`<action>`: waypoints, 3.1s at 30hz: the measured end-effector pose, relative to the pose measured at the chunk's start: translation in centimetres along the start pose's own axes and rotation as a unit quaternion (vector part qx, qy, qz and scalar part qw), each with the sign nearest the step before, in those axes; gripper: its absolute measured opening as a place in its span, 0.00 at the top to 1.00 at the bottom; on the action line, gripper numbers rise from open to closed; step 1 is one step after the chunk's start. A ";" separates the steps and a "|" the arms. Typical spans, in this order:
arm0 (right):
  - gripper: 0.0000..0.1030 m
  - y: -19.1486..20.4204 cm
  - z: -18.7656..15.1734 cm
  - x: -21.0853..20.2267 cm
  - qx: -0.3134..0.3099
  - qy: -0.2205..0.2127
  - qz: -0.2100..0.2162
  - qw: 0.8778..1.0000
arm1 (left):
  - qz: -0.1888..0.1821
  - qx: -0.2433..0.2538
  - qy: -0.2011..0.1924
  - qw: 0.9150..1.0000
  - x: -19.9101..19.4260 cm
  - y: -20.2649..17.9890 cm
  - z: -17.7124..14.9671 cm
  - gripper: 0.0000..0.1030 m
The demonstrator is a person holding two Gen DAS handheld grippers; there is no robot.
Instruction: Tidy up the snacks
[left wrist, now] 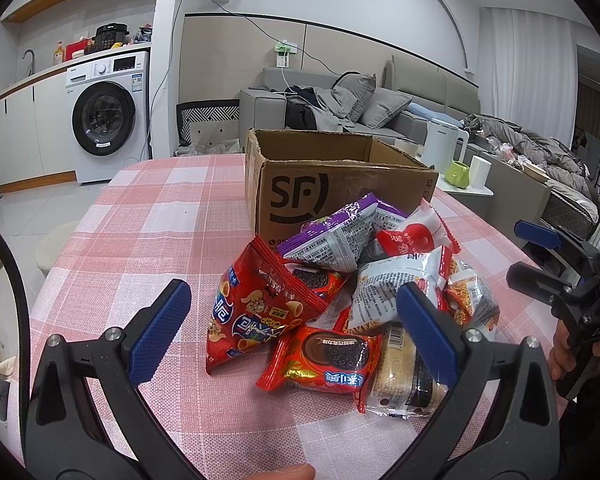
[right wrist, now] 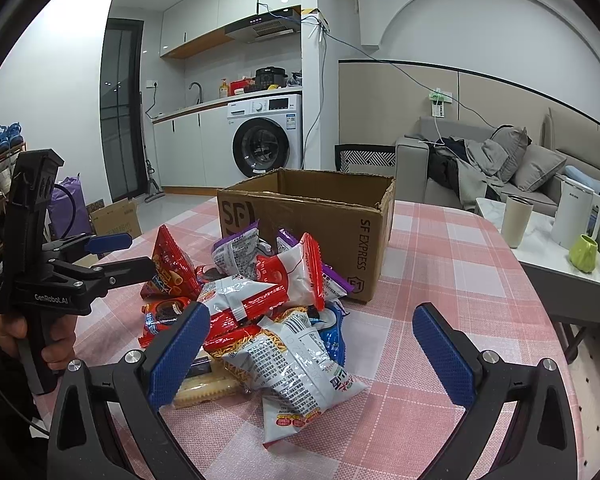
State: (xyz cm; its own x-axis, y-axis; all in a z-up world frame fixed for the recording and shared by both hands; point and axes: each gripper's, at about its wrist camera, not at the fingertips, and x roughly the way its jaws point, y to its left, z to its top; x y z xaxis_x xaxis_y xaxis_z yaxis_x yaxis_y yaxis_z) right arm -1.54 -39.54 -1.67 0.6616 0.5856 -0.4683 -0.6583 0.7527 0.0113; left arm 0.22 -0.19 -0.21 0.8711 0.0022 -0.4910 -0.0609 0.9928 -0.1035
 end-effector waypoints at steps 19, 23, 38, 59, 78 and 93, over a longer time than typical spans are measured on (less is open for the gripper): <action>0.00 0.0 0.1 0.0 0.000 0.002 -0.001 1.000 | 0.000 0.000 0.001 1.000 0.3 0.2 0.0 0.01; 0.00 0.2 0.3 -0.1 0.000 0.002 -0.001 1.000 | -0.001 -0.001 0.001 1.000 0.3 0.2 0.0 0.01; 0.00 -0.4 -0.3 0.0 -0.001 0.009 -0.004 1.000 | 0.002 -0.004 0.003 1.000 0.4 0.5 0.0 0.01; 0.00 -0.3 0.2 0.9 0.005 0.029 -0.010 1.000 | 0.003 -0.004 0.003 1.000 0.4 0.6 0.0 0.01; 0.00 0.6 -0.5 3.7 0.004 0.122 0.028 0.992 | 0.023 -0.004 0.054 0.998 1.6 1.3 0.1 0.01; 0.00 0.6 -1.0 6.9 -0.001 0.186 0.046 0.981 | -0.005 0.021 0.108 0.994 3.4 -0.3 -0.8 0.01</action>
State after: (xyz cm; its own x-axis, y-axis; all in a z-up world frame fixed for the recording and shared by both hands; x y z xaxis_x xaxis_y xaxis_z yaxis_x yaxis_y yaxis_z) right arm 2.30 -35.36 -5.78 0.4225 0.5005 -0.7557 -0.7099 0.7010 0.0674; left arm 2.80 -0.62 -2.49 0.7466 -0.0280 -0.6647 -0.0289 0.9968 -0.0744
